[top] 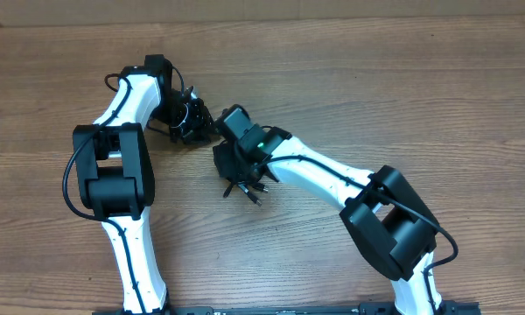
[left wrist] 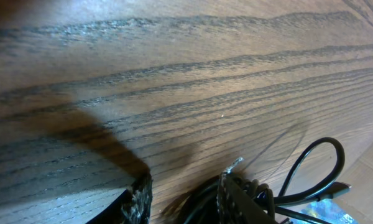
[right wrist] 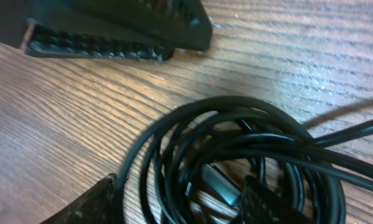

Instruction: Untangle cables

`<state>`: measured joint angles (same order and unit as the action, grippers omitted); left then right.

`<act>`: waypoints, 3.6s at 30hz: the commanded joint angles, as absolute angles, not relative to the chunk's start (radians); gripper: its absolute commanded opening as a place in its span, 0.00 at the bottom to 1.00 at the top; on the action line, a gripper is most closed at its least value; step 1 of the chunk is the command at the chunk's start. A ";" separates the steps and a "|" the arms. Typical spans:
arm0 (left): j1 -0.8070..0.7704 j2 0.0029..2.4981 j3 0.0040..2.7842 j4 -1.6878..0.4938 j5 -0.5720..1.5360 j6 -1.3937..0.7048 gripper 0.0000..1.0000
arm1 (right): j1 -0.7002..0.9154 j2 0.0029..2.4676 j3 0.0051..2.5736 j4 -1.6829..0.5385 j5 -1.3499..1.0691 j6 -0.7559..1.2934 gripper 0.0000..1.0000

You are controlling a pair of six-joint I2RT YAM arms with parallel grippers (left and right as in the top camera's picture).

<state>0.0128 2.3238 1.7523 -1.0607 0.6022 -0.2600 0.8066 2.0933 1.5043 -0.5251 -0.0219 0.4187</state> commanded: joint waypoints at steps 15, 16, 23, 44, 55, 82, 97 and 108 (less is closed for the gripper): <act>0.006 2.339 1.744 -1.061 0.573 -0.270 0.43 | 0.888 2.104 1.499 -0.435 0.122 0.410 0.55; 0.006 2.339 1.744 -1.061 0.573 -0.270 0.43 | 0.888 2.104 1.495 -0.439 0.134 0.410 0.55; 0.006 2.339 1.744 -1.061 0.573 -0.270 0.43 | 0.900 2.109 1.491 -0.464 0.093 0.411 0.45; 0.006 2.339 1.744 -1.061 0.573 -0.270 0.43 | 0.921 2.234 1.492 -0.526 0.111 0.411 0.45; 0.006 2.339 1.744 -1.060 0.561 -0.265 0.51 | 0.921 2.233 1.493 -0.590 0.111 0.411 0.32; 0.008 2.339 1.744 -1.060 0.655 -0.089 1.00 | 0.810 2.168 1.501 -0.756 -0.081 0.405 0.28; 0.021 2.339 1.744 -1.067 0.785 0.019 0.92 | 0.682 2.131 1.557 -0.766 -0.471 0.334 0.04; 0.048 2.339 1.744 -1.174 1.169 0.442 0.83 | 0.390 2.103 1.562 -0.548 -1.223 0.336 0.04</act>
